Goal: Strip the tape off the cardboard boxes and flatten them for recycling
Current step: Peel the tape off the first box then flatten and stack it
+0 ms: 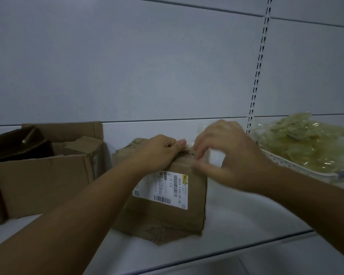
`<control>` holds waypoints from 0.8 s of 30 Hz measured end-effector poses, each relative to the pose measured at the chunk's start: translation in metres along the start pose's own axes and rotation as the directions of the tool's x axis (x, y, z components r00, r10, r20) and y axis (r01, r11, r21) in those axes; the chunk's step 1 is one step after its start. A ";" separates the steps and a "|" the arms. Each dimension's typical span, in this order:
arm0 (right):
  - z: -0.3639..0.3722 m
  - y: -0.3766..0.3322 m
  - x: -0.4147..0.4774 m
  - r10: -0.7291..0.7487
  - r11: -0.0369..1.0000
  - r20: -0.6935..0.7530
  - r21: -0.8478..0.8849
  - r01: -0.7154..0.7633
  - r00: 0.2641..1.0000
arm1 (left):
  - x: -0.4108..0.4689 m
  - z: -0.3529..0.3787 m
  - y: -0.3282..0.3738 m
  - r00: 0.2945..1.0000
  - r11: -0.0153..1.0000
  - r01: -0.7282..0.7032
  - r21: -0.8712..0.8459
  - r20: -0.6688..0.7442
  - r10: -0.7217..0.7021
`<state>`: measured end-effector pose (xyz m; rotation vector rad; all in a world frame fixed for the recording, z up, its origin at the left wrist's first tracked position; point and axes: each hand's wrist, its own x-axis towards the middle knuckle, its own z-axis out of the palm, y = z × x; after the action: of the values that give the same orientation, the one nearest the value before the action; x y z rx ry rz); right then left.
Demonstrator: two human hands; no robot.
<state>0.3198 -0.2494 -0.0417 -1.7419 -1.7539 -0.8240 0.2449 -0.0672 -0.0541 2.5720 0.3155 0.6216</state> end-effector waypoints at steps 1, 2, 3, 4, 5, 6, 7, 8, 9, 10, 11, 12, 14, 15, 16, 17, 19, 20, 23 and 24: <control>0.009 -0.003 -0.008 -0.077 0.992 0.033 -0.096 0.080 0.996 | -0.001 0.000 0.000 1.000 1.000 -0.002 0.004 -0.006 0.002; 0.018 -0.003 -0.015 -0.115 0.975 0.079 -0.182 0.128 0.990 | 0.000 0.000 0.000 1.000 1.000 -0.004 0.009 -0.008 0.004; 0.026 -0.003 -0.020 -0.121 0.957 0.128 -0.247 0.150 0.984 | 0.000 0.000 -0.001 1.000 1.000 -0.008 0.017 -0.008 0.008; 0.032 -0.002 -0.024 -0.107 0.942 0.163 -0.299 0.153 0.981 | 0.001 0.000 -0.001 1.000 0.999 -0.013 0.031 -0.010 0.013; 0.037 -0.001 -0.026 -0.086 0.929 0.171 -0.343 0.141 0.981 | 0.001 0.000 -0.001 1.000 0.999 -0.019 0.050 -0.013 0.020; 0.041 -0.001 -0.027 -0.070 0.919 0.160 -0.373 0.126 0.985 | 0.001 0.000 -0.001 1.000 0.998 -0.024 0.065 -0.014 0.025; 0.044 -0.002 -0.028 -0.076 0.915 0.133 -0.384 0.122 0.988 | 0.001 0.000 -0.002 1.000 0.997 -0.026 0.073 -0.015 0.027; 0.046 -0.003 -0.027 -0.104 0.914 0.091 -0.383 0.131 0.990 | 0.001 0.000 -0.002 1.000 0.997 -0.025 0.070 -0.015 0.026; 0.048 -0.003 -0.028 -0.143 0.914 0.045 -0.378 0.149 0.989 | 0.002 0.000 -0.003 1.000 0.998 -0.023 0.057 -0.016 0.023; 0.048 -0.004 -0.028 -0.170 0.915 0.008 -0.370 0.161 0.985 | 0.002 0.001 -0.003 1.000 0.999 -0.020 0.040 -0.014 0.021; 0.048 -0.004 -0.028 -0.176 0.921 -0.008 -0.353 0.162 0.984 | 0.002 0.001 -0.003 1.000 0.999 -0.021 0.028 -0.009 0.021; 0.048 -0.005 -0.028 -0.166 0.935 -0.007 -0.319 0.155 0.986 | 0.001 0.001 -0.003 1.000 0.999 -0.025 0.025 -0.006 0.025; 0.042 -0.007 -0.024 -0.090 0.987 -0.004 -0.132 0.089 0.996 | 0.001 0.001 -0.004 0.999 0.999 -0.033 0.036 -0.005 0.034; 0.035 -0.007 -0.020 -0.024 0.999 0.005 0.027 0.024 1.000 | 0.001 0.000 -0.004 0.999 0.999 -0.035 0.027 -0.001 0.035; 0.028 -0.006 -0.016 0.040 0.980 0.028 0.192 -0.044 0.999 | 0.001 0.000 -0.005 0.999 0.999 -0.037 0.011 0.004 0.037; 0.020 -0.003 -0.013 0.080 0.942 0.060 0.322 -0.095 0.995 | 0.001 0.000 -0.005 0.999 0.999 -0.037 -0.001 0.009 0.037; 0.006 0.007 -0.011 0.147 0.872 0.069 0.461 -0.162 0.987 | 0.001 0.000 -0.005 0.999 0.999 -0.034 0.000 0.026 0.034; 0.001 0.015 -0.011 0.225 0.823 0.054 0.524 -0.219 0.973 | 0.001 0.000 -0.005 0.999 0.999 -0.038 0.006 0.035 0.037; 0.004 0.039 -0.013 0.564 0.597 0.006 0.688 -0.413 0.825 | -0.004 -0.001 -0.003 0.995 0.997 -0.078 0.024 0.068 0.076; 0.009 0.045 -0.012 0.643 0.539 0.017 0.701 -0.468 0.766 | -0.005 -0.002 -0.001 0.993 0.995 -0.098 0.033 0.075 0.096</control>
<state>0.3653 -0.2514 -0.0546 -1.4502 -0.9926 -0.0603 0.2392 -0.0671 -0.0554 2.6503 0.1795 0.5586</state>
